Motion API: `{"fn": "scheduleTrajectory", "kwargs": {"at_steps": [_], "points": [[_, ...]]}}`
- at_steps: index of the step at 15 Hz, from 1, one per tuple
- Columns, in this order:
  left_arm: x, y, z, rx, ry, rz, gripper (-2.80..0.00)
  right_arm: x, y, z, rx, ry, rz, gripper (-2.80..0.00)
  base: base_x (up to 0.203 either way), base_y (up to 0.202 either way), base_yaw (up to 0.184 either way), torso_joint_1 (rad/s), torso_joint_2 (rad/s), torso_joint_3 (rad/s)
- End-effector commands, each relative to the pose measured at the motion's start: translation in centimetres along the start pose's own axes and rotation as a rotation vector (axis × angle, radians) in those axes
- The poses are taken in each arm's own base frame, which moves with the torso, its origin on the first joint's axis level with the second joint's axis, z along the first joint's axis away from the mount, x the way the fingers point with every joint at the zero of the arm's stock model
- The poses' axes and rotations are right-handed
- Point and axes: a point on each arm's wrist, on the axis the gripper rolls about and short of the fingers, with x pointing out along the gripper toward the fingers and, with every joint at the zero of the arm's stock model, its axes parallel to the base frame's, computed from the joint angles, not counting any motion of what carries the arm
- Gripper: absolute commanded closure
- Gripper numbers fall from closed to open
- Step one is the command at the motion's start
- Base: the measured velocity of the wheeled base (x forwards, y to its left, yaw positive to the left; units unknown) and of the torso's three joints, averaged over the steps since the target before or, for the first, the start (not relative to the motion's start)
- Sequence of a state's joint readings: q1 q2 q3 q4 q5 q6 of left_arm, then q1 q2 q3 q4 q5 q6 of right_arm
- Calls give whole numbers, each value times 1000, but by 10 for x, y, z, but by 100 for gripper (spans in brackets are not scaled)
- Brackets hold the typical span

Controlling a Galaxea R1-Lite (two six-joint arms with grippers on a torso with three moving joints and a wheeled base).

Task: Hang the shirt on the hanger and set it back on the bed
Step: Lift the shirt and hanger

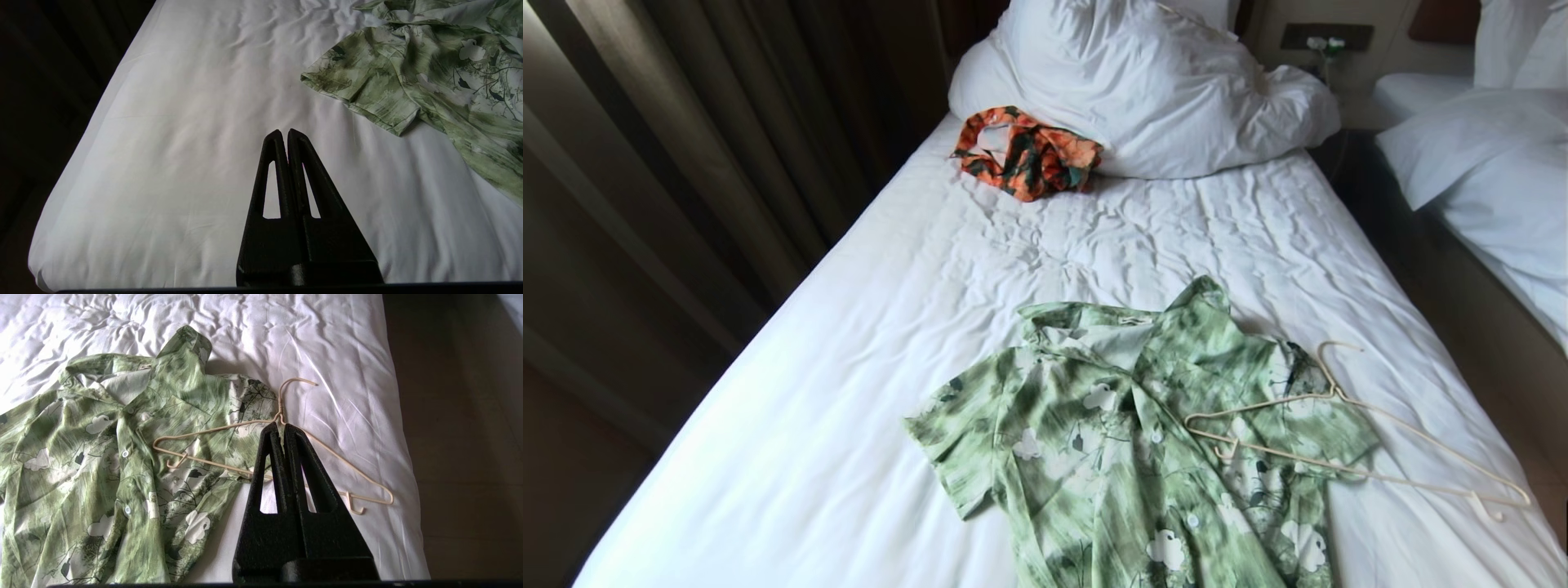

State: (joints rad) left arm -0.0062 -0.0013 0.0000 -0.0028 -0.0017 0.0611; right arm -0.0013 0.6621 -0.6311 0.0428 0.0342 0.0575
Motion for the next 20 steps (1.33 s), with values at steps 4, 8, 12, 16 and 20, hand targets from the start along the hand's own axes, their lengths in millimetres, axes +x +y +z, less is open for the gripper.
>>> {"fn": "scheduleTrajectory", "kwargs": {"at_steps": [4, 8, 12, 16, 20], "points": [[0, 0, 0, 0, 2, 0, 0, 106, -1, 31, 29, 279, 35, 0, 0, 0, 0, 0, 0, 0], [0, 0, 0, 0, 3, 0, 0, 155, -6, 51, 73, 495, 110, 0, 0, 0, 0, 0, 0, 0], [0, 0, 0, 0, 3, 0, 0, 208, -35, 50, 105, 707, 165, 0, 0, 0, 0, 0, 0, 0], [0, 0, 0, 0, 3, 0, 0, 245, -84, 10, 7, 885, 327, 0, 0, 0, 0, 0, 0, 0], [0, 0, 0, 0, 3, 0, 0, 287, -116, -30, 38, 990, 489, 0, 0, 0, 0, 0, 0, 0]]}}
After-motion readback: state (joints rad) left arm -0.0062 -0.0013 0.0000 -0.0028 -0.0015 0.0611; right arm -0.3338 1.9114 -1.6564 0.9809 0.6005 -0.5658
